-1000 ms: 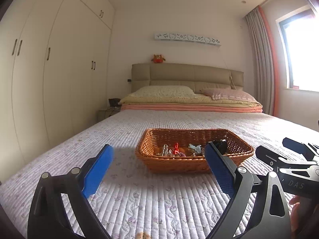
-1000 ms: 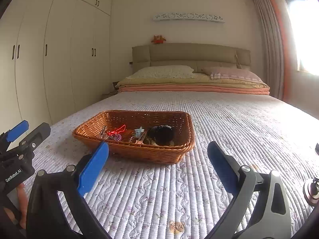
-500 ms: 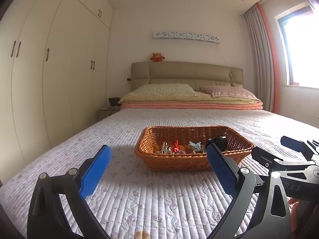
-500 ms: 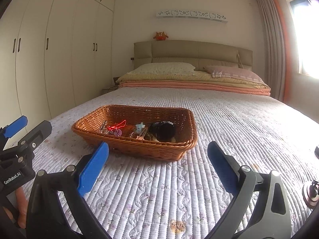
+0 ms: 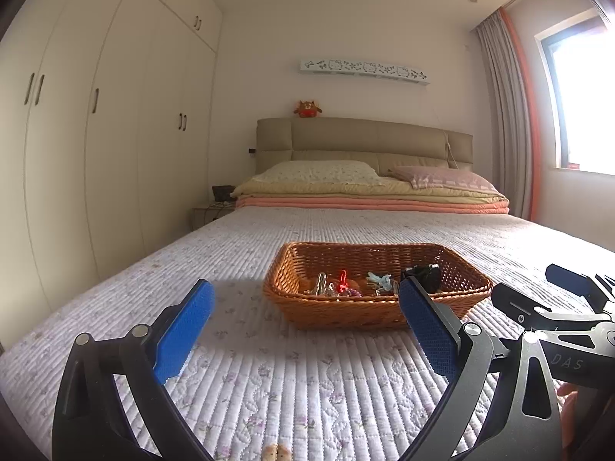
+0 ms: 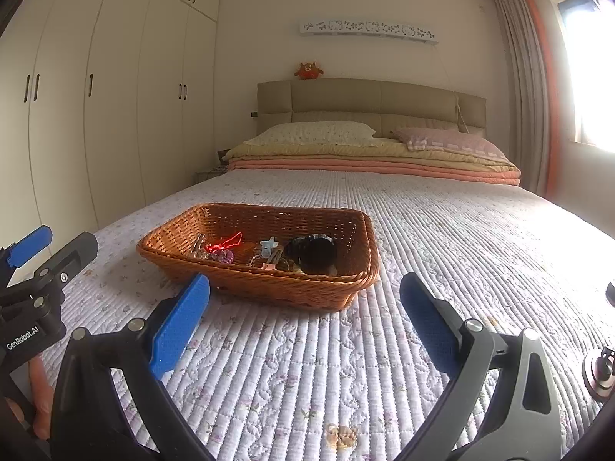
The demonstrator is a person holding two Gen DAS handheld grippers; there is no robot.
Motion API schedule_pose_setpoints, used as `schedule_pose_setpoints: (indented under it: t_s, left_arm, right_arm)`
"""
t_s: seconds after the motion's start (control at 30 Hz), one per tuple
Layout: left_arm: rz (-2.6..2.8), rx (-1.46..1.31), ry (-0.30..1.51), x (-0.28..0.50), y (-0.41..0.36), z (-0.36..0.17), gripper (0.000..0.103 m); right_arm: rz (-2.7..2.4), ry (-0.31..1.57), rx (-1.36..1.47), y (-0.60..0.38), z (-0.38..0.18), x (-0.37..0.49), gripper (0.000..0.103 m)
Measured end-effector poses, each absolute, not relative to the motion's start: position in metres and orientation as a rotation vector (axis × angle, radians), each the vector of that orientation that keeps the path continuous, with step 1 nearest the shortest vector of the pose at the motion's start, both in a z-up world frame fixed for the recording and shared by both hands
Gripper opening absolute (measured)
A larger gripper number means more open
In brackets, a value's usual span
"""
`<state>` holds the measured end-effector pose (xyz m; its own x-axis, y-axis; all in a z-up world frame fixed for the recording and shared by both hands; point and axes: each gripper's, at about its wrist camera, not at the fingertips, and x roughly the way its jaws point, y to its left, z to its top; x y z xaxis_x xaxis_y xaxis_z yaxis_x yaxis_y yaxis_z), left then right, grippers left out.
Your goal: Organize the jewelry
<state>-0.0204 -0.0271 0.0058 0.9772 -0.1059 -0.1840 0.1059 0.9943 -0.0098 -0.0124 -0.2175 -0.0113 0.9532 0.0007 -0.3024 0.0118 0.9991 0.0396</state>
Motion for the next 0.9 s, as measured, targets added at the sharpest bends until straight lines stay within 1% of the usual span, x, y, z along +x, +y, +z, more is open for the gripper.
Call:
schedule_pose_setpoints:
  t_s: [0.9]
  left_arm:
    - [-0.091,-0.008,0.185,-0.0219,-0.0269,0.0102,0.094]
  right_arm:
    - [0.000,0.309,0.035,-0.2170,-0.0113,-0.0133,0.095]
